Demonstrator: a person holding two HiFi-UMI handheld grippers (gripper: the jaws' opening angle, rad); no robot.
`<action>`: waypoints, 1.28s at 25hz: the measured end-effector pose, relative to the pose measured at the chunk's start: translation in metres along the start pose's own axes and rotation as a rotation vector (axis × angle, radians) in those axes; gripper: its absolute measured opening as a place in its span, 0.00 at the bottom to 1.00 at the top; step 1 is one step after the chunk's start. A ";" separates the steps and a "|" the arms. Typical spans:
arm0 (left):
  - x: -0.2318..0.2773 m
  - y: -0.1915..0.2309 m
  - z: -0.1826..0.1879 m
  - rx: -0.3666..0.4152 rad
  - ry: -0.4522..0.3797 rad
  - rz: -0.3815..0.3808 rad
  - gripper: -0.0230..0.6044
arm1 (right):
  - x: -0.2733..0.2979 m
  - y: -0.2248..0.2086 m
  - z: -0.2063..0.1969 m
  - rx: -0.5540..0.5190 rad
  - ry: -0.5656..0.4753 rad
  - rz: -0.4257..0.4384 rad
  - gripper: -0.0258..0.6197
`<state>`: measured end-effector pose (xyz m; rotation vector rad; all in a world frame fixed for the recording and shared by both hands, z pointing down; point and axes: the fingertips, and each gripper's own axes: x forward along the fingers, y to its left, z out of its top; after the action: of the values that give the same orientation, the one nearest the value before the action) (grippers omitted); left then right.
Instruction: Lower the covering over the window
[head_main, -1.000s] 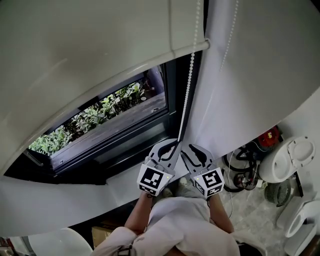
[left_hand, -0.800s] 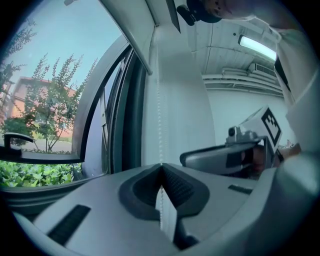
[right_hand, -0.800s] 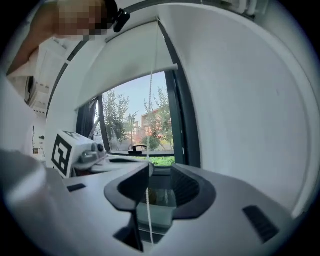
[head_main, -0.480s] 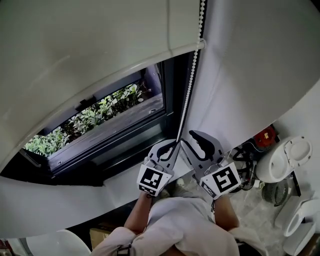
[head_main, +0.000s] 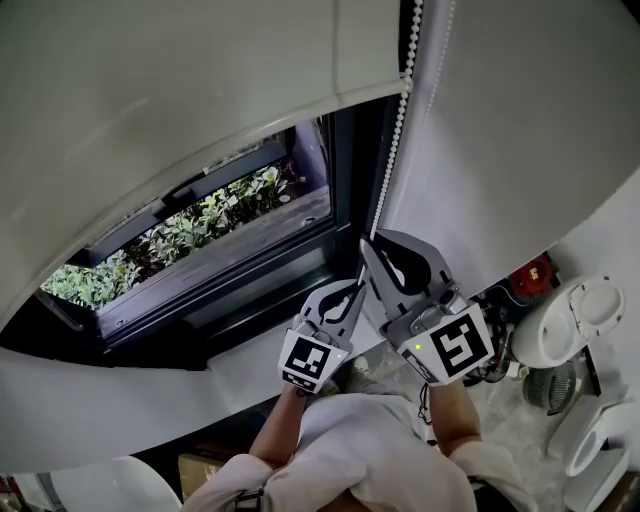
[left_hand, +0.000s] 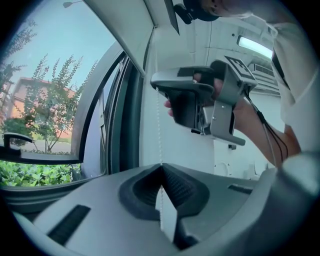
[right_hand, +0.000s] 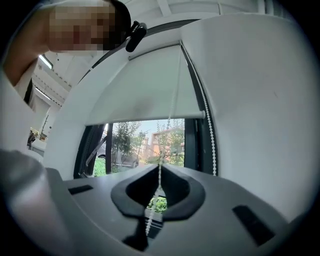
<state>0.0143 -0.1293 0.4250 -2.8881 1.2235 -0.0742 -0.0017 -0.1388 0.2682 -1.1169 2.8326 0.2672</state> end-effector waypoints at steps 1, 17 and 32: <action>-0.001 0.001 0.000 0.000 -0.003 0.001 0.06 | 0.000 0.001 0.000 0.015 -0.013 -0.004 0.04; -0.001 -0.001 -0.077 -0.046 0.109 -0.006 0.06 | -0.003 0.012 -0.077 0.127 0.082 -0.035 0.04; 0.003 0.006 -0.136 -0.087 0.173 0.003 0.06 | -0.006 0.022 -0.135 0.189 0.151 -0.031 0.04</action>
<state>0.0062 -0.1335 0.5609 -3.0090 1.2862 -0.2845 -0.0144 -0.1448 0.4040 -1.1855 2.8900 -0.0905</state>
